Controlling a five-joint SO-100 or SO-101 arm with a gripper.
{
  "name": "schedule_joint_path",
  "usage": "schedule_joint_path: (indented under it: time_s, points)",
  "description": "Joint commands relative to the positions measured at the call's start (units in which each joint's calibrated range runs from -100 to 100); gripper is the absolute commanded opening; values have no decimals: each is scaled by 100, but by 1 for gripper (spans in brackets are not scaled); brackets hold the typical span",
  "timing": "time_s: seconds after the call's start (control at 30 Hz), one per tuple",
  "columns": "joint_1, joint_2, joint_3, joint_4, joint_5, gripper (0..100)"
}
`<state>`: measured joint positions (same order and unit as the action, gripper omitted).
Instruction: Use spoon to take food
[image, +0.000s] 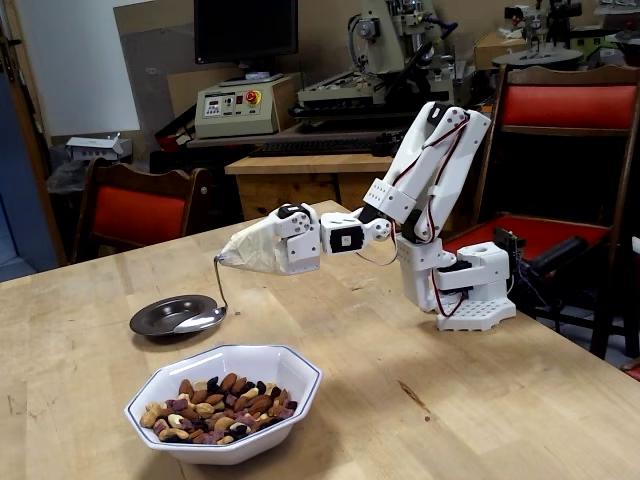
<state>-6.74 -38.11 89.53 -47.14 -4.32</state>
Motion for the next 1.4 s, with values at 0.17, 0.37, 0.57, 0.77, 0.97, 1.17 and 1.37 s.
schedule_joint_path:
  time_s: [0.17,0.37,0.57,0.77,0.97,1.17,1.37]
  points:
    - [0,1026,-962,-124,15,4]
    - [0,1026,-962,-124,15,4]
    - [0,1026,-997,-132,20,4]
    - [0,1017,-1042,-140,-15,4]
    - [0,1034,-1051,-891,-15,4]
    - [0,1085,-1006,-1863,20,4]
    - [0,1026,-962,-1871,20,4]
